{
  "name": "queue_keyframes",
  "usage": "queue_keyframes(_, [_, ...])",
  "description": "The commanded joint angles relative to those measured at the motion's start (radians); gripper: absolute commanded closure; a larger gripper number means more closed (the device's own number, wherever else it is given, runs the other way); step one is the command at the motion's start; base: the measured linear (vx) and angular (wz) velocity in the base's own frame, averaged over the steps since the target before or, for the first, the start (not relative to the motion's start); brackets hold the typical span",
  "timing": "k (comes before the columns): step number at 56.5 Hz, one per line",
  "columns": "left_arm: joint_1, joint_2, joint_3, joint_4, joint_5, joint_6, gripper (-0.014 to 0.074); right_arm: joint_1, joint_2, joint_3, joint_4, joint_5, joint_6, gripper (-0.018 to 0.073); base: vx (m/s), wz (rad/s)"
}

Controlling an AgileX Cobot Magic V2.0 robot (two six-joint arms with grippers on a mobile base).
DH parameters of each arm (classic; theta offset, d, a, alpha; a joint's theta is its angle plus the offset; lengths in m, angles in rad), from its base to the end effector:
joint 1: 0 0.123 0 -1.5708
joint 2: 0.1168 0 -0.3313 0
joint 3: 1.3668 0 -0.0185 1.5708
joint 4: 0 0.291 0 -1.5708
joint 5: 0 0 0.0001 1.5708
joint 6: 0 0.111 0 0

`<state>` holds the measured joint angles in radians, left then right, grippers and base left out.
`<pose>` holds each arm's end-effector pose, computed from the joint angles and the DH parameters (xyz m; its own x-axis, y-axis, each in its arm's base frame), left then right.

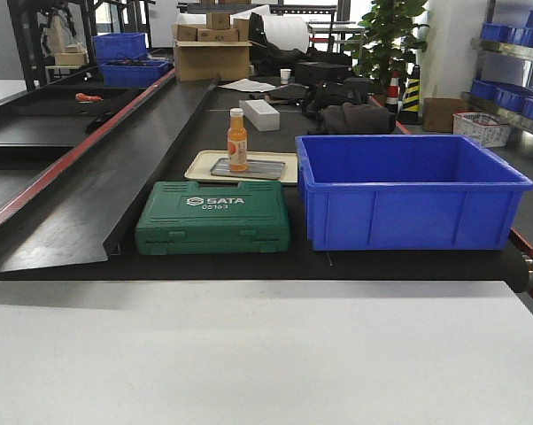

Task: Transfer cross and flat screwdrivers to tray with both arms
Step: 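Lift both held screwdrivers upright off the table, then turn the base away from the table while holding both screwdrivers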

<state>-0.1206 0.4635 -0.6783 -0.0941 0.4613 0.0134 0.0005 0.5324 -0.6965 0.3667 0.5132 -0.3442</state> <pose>0.1035 -0.0172 0.3914 -0.1668 -0.0511 -0.9847 0.1498 0.9858 -0.0765 0.1196 0.0196 0.3882 -0.2272 -0.0211 -0.9736 -0.1766 0.9841 0.0199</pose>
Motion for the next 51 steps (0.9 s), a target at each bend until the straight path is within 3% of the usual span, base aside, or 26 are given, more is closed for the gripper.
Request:
queue_keyframes(1, [0.000,-0.013,-0.026,-0.008,-0.119,0.000,0.0602,-0.002,0.001,-0.030,0.015,-0.094,-0.002,0.0567,0.00,0.00])
queue_keyframes(51, [0.001,-0.011,-0.026,-0.008,-0.104,0.000,0.0602,-0.002,0.001,-0.030,0.014,-0.092,-0.002,0.0567,0.00,0.00])
